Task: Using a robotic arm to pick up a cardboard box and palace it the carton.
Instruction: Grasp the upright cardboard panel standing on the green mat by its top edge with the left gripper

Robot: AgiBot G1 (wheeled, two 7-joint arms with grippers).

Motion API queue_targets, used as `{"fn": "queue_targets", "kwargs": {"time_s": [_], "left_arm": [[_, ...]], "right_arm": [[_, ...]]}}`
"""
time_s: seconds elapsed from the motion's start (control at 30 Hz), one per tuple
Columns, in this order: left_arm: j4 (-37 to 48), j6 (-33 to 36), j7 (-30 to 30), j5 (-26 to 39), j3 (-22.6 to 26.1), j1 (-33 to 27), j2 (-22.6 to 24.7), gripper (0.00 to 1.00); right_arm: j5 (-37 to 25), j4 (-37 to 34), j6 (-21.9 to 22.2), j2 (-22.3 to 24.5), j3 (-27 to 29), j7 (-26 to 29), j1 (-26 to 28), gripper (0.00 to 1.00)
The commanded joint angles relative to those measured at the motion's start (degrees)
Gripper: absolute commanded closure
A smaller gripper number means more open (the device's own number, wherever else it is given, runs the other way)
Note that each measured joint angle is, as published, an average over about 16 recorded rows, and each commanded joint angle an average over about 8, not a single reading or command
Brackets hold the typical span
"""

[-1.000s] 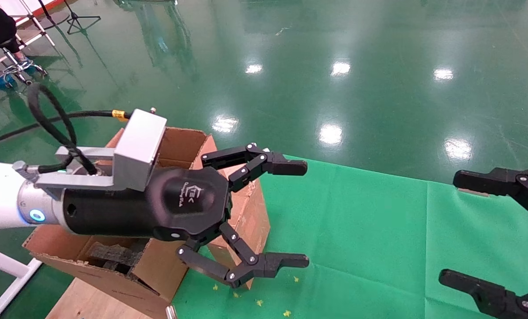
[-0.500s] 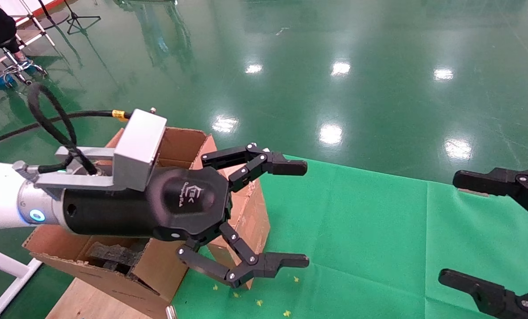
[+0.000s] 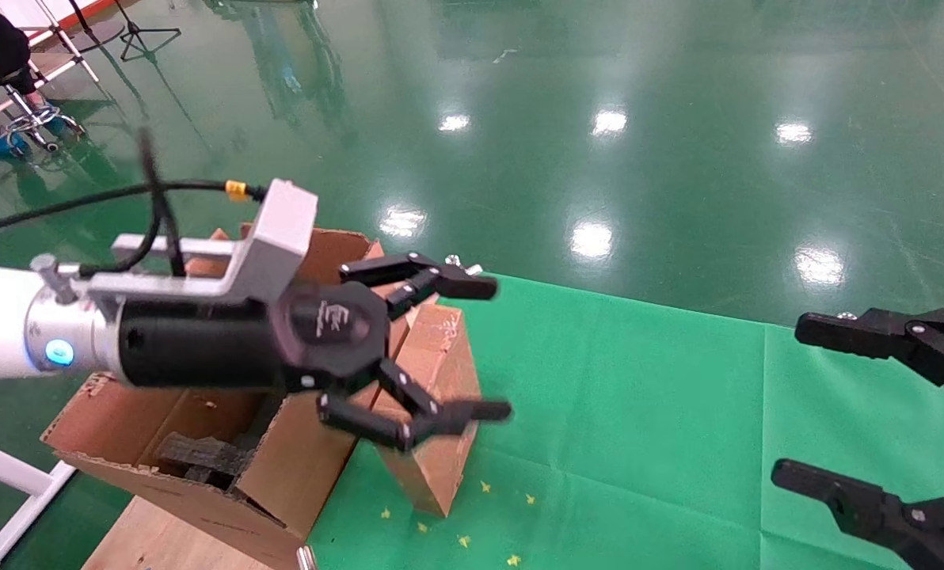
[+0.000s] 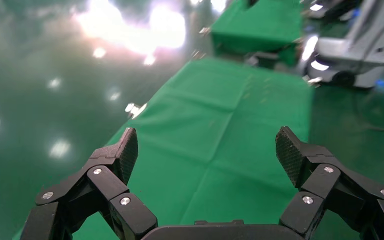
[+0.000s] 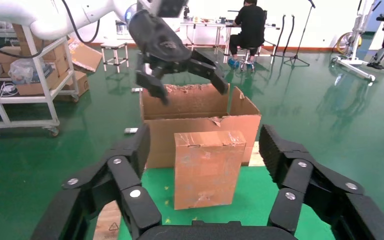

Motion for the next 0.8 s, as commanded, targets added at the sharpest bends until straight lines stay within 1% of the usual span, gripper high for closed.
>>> {"fn": "queue_targets", "kwargs": {"time_s": [0.03, 0.17, 0.3, 0.47, 0.63, 0.7, 0.8], "left_arm": [[0.38, -0.80, -1.97, 2.56, 0.88, -1.33, -0.97, 0.00], [0.07, -1.65, -8.78, 8.13, 3.47, -3.80, -2.14, 0.00], [-0.19, -1.83, -14.40, 11.52, 5.31, -5.86, -2.56, 0.00], [-0.33, -1.79, -16.54, 12.78, 6.03, -7.05, -2.62, 0.00], [-0.16, -1.48, -16.72, 13.03, 6.32, -6.97, -2.47, 0.00], [-0.07, -1.23, -18.32, 14.28, 7.05, -7.67, -2.24, 0.00], [0.20, -0.65, -22.59, 17.17, 8.65, -9.47, -1.54, 0.00]], "right_arm": [[0.00, 0.00, 0.00, 0.00, 0.00, 0.00, 0.00, 1.00], [0.00, 0.00, 0.00, 0.00, 0.00, 0.00, 0.00, 1.00], [0.01, -0.01, 0.01, 0.00, 0.00, 0.00, 0.00, 1.00], [0.02, -0.02, 0.02, 0.01, 0.00, 0.00, -0.01, 1.00], [0.02, -0.02, 0.02, 0.01, 0.00, 0.00, -0.01, 1.00], [0.03, -0.02, 0.02, 0.01, 0.00, -0.01, -0.01, 1.00], [0.03, -0.02, 0.02, 0.01, 0.00, -0.01, -0.01, 1.00]]}}
